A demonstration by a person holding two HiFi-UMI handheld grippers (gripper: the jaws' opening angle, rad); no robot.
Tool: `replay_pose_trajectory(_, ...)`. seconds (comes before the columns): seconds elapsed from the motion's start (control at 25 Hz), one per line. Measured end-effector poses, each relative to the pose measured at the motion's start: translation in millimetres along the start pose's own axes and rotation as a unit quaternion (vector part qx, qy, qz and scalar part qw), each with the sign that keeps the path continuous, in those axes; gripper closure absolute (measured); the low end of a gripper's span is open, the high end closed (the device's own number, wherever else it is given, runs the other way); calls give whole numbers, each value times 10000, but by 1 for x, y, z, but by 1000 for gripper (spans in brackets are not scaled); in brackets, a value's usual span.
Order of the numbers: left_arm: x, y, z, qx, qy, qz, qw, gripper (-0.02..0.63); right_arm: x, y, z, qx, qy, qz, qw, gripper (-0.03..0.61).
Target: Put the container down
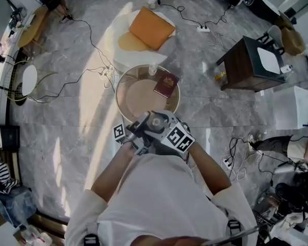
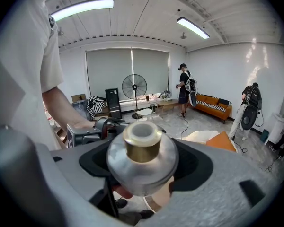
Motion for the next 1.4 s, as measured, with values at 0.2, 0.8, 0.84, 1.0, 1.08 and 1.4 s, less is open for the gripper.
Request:
replay_pose_trajectory(0.2,10,23,28,-158,-13,17,9999,347,-39,-6,4,88,153,-132,9998,242)
replay_pose_trajectory(0.8,61,103,86,-877,-142,191,9959,347,-140,-42,38,230,680,-227,9972,242)
replay_pose_trajectory(0.84,66,108,89,-941,-127,192,9953,347,-147,-46,41,246,719,-225,9969,242)
replay_pose_trajectory(1.0,90,128,98,-1153,-24,211,9931,347,-172,-64,52,302,887,-165,9955,242)
replay_pose_trajectory(1.08,99,138,102,-1232,6,218,9921,347,-182,-72,58,307,971,-111,9947,242)
replay_pose_trajectory(1.4,129,175,103,-1568,162,198,9873,347,-209,-99,90,245,1169,48,9928,242)
Point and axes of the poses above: the fingertips, and each gripper's own axes: z forward along the fingers, x to its left, y out of its top, the point moved 2 cm from there along -z, backward along the fingers, and after that the axes turned 2 degrees about z, right-handed, at the moved point
